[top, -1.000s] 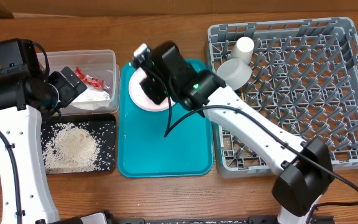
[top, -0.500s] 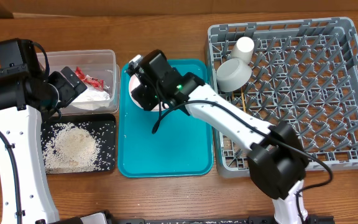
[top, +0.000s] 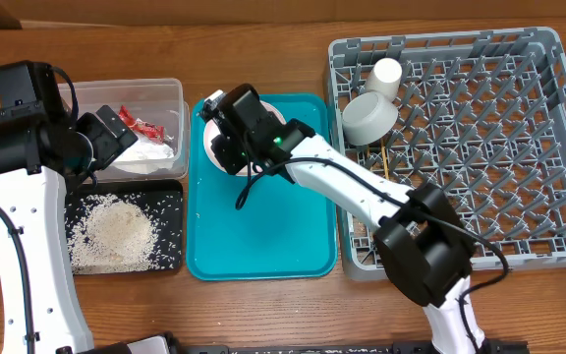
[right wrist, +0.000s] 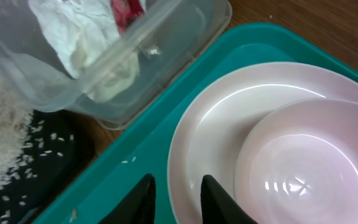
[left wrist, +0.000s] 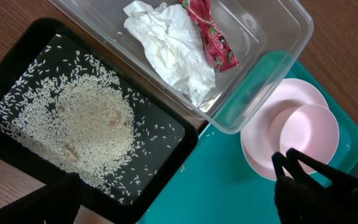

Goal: Sort waste into correct bins and load items into the dishwasher
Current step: 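Grasp the rim of the pink bowl on the pink plate with the right gripper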

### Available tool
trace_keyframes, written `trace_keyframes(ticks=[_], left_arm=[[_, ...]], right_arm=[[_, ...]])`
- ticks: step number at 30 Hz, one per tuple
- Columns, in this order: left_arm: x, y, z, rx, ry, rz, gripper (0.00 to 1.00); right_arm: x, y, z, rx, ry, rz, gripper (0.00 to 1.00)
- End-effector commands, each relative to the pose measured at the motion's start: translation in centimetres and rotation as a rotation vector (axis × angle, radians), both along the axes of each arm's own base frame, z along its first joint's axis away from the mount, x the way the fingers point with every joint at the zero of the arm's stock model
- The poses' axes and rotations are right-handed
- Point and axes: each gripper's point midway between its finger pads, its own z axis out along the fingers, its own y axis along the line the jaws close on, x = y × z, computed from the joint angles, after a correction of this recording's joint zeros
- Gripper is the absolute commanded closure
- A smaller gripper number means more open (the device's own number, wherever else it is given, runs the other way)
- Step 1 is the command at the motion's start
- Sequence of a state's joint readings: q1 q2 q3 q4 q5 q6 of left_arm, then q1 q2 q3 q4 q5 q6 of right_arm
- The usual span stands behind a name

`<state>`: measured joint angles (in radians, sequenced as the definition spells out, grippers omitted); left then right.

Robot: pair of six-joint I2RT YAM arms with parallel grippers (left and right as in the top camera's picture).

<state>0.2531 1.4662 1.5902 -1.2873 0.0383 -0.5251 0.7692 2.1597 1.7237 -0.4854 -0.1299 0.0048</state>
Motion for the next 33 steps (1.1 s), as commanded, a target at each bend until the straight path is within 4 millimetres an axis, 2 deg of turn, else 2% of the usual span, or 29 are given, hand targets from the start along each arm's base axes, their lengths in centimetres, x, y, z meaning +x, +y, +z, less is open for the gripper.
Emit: trace_keyframes(ticks=[1,3,6,14,16,21,24,33], left_arm=[[0.1,0.0,-0.2,-0.005,0.003,0.003,0.00],[0.1,0.0,-0.2,-0.005,0.004,0.003,0.00],[0.1,0.0,-0.2,-0.005,0.004,0.003,0.00],[0.1,0.0,-0.2,-0.005,0.004,0.003,0.00],[0.1,0.0,-0.2,-0.005,0.003,0.003,0.00],[0.1,0.0,-0.2,-0.005,0.004,0.003,0.00],[0.1,0.0,-0.2,-0.005,0.003,0.003,0.00],[0.1,0.0,-0.2,-0.005,0.004,0.003,0.00]], right_arm=[[0.7,-0.5,-2.5,-0.058,-0.008,-0.039,0.73],[0.9,-0.8,-3.3,-0.080,-0.008,-0.053,0.68],[1.0,-1.0,-4.2,-0.092,0.004,-0.055,0.68],[0.9,-1.1,-4.3,-0.095,0.007,-0.055,0.69],[1.1,-0.8,-3.9,-0.082,-0.005,-0.055,0.69],[2.0,0.3,-0.8,-0.026,-0.057,-0.056,0.69],[2.1,0.4,-0.2,-0.017,-0.066,-0.057,0.69],[2.4,-1.0,-3.1,-0.065,-0.023,-0.076,0.69]])
